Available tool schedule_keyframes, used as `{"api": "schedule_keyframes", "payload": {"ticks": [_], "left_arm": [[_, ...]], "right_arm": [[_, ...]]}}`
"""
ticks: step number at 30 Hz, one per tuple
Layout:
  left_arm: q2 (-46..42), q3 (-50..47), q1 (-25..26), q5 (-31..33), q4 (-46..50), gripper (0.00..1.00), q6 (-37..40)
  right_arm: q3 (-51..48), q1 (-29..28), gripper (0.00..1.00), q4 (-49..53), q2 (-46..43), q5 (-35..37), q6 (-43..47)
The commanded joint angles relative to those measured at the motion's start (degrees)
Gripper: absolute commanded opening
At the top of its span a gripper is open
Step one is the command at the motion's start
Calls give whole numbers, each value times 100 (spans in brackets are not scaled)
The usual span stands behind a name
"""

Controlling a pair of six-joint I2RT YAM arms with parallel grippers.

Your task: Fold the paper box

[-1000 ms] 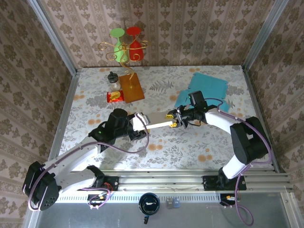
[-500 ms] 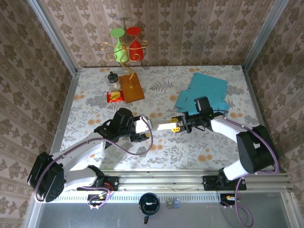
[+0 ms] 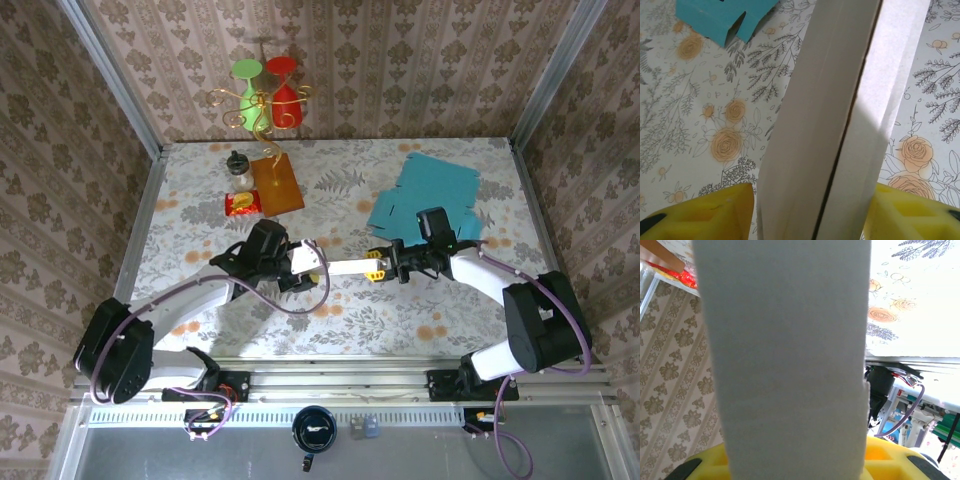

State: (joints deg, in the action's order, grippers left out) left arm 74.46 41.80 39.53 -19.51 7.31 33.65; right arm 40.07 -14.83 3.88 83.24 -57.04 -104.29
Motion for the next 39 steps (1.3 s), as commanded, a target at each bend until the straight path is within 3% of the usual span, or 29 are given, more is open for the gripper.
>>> {"api": "schedule_keyframes", "payload": {"ticks": [1, 8, 16, 22, 30, 36, 39], "left_arm": [[136, 273, -75, -202, -2, 55, 107], [286, 434, -84, -368, 174, 45, 114], [458, 739, -88, -608, 659, 38, 76], [525, 861, -87, -580, 841, 35, -180], [500, 950, -66, 127, 965, 34, -1236], [375, 890, -63, 429, 1119, 33, -2018], [377, 870, -65, 432, 1197, 33, -2213]], "right_arm": [[-259, 56, 34, 378, 143, 133, -253], [-356, 149, 38, 290, 214, 162, -285], [-354, 396, 53, 234, 257, 167, -149], [43, 709, 59, 949, 32, 483, 545], [380, 1129, 60, 2119, -1587, 2629, 1807], [-40, 315, 52, 1217, -2610, 4398, 2226], [-190, -188, 49, 422, -2488, 4675, 2341]]}}
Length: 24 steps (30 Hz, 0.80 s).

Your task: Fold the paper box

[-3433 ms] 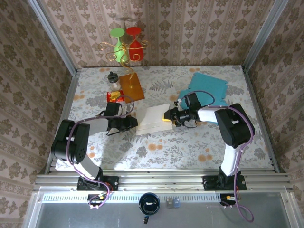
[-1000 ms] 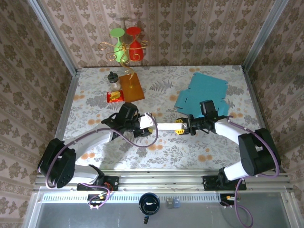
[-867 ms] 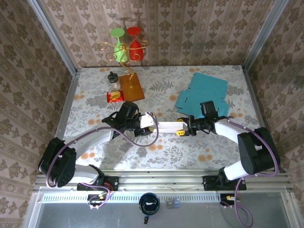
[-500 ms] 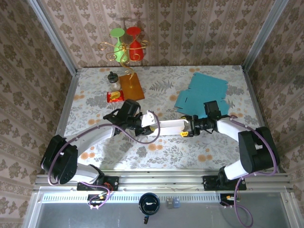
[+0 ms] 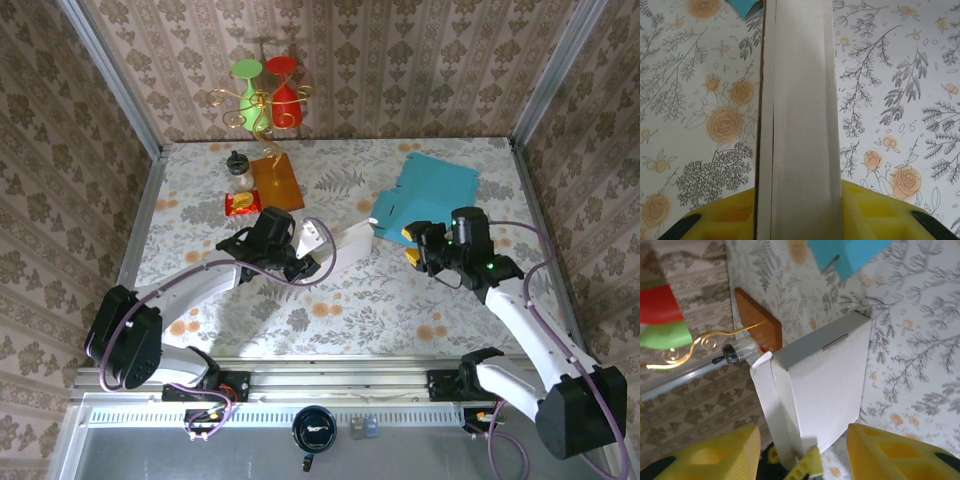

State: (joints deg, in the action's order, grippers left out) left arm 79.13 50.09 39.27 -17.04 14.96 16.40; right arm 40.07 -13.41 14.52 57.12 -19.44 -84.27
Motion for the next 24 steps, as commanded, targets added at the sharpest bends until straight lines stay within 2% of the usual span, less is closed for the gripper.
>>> {"api": "schedule_keyframes", "payload": {"ticks": [1, 6, 10, 17, 24], "left_arm": [[-76, 43, -42, 196, 453, 33, -524], [-65, 45, -42, 238, 424, 34, -614], [-25, 104, -35, 255, 442, 34, -612], [-21, 115, -29, 270, 472, 35, -582], [-38, 116, -5, 285, 476, 37, -546]], "right_arm": [[-147, -512, 49, -804, 260, 965, 405], [214, -1229, 50, -1557, 1136, 926, 641], [568, -1502, 51, -1824, 1771, 789, 801], [713, -1568, 50, -2037, 2347, 749, 785], [815, -1567, 47, -1770, 2758, 721, 719]]}}
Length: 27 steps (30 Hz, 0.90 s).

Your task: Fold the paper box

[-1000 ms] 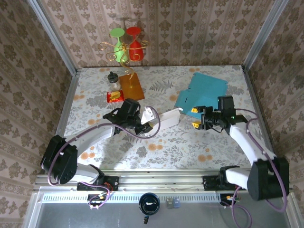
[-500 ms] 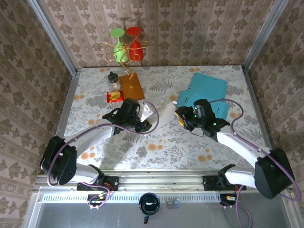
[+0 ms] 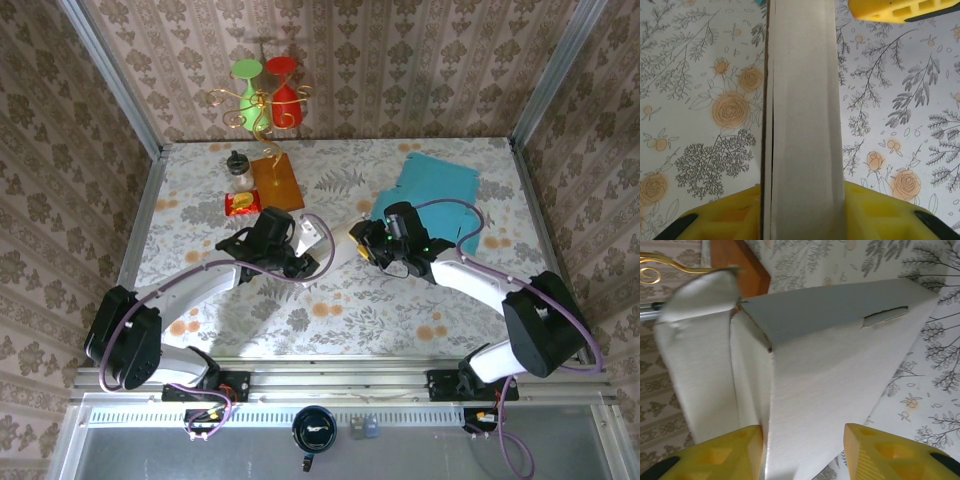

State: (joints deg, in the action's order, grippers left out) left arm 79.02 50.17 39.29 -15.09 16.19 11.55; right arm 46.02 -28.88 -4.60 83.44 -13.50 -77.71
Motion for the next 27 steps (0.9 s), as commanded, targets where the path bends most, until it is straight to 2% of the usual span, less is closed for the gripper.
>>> {"api": "schedule_keyframes", "payload": {"ticks": [1, 7, 15, 21, 27], "left_arm": [[-32, 110, 5, 96, 351, 37, -48], [-80, 151, 54, 194, 377, 42, 14], [-6, 219, 118, 244, 382, 43, 93], [103, 326, 165, 213, 432, 30, 180], [108, 319, 169, 182, 424, 27, 198]], "right_arm": [[277, -12, 46, 299, 175, 137, 68], [491, -20, 35, 1080, 414, 69, -38], [636, -32, 33, 1426, 520, -8, -104], [479, -73, 41, 825, 150, 145, -58], [371, -99, 49, 359, -135, 227, -22]]}}
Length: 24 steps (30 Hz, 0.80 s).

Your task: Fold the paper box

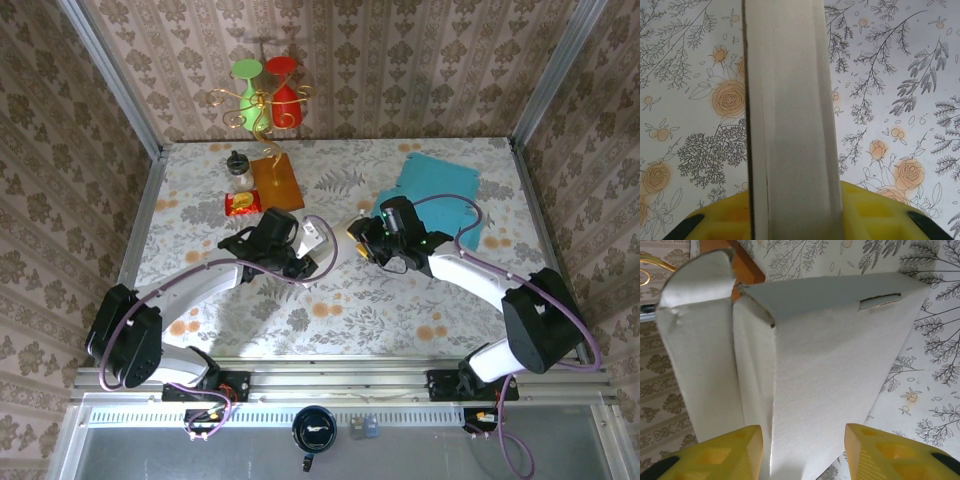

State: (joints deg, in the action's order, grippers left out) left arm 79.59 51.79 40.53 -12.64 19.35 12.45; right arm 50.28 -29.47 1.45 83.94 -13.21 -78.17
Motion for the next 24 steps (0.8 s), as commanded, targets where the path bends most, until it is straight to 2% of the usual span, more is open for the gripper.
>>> {"api": "schedule_keyframes", "payload": {"ticks": [1, 9, 17, 24], "left_arm": [[56, 156, 42, -66, 108, 27, 109], [31, 154, 52, -54, 96, 29, 104], [-50, 114, 72, -50, 90, 35, 135], [-5, 164, 78, -20, 65, 33, 158]], "right_arm": [[-65, -41, 50, -318, -170, 173, 30], [39, -41, 50, -140, 93, 131, -4], [99, -40, 37, 291, 342, 40, -145], [163, -50, 31, 522, 273, 40, -163]]}}
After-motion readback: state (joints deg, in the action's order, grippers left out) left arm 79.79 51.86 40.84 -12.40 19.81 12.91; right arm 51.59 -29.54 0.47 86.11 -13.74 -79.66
